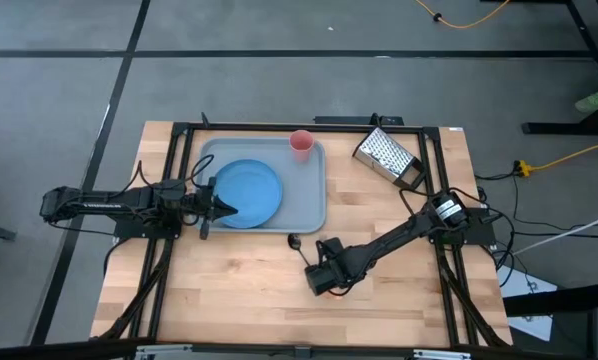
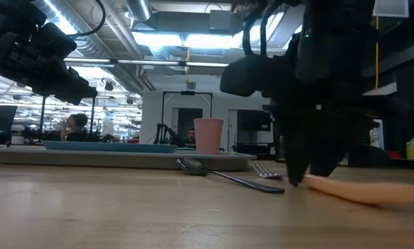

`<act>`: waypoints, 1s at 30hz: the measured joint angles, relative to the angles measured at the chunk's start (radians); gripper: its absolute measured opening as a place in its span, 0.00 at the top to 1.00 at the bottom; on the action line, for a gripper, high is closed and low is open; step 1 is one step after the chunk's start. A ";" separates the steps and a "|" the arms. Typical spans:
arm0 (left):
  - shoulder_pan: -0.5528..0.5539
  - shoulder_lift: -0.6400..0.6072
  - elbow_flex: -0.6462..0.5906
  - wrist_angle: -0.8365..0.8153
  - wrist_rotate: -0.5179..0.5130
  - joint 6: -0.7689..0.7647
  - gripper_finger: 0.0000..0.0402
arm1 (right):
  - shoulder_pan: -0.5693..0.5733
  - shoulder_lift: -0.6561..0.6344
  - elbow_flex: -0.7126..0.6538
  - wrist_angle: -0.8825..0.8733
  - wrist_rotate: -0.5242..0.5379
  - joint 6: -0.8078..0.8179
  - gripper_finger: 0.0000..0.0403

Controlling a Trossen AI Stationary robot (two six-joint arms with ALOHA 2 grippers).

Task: Pick and place plate/cup/fork/spoon on tray
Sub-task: Put the orange fork to the right of the plate on the serving tray

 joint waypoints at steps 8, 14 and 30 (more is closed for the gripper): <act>0.000 0.000 0.000 0.000 0.000 0.000 1.00 | -0.002 0.000 -0.001 -0.026 0.000 -0.002 0.83; 0.000 0.000 0.000 0.000 0.000 0.000 1.00 | -0.002 0.000 -0.001 -0.014 0.012 -0.008 0.90; 0.000 0.000 0.000 0.001 0.000 0.000 1.00 | -0.068 0.001 0.214 -0.011 0.260 -0.105 0.90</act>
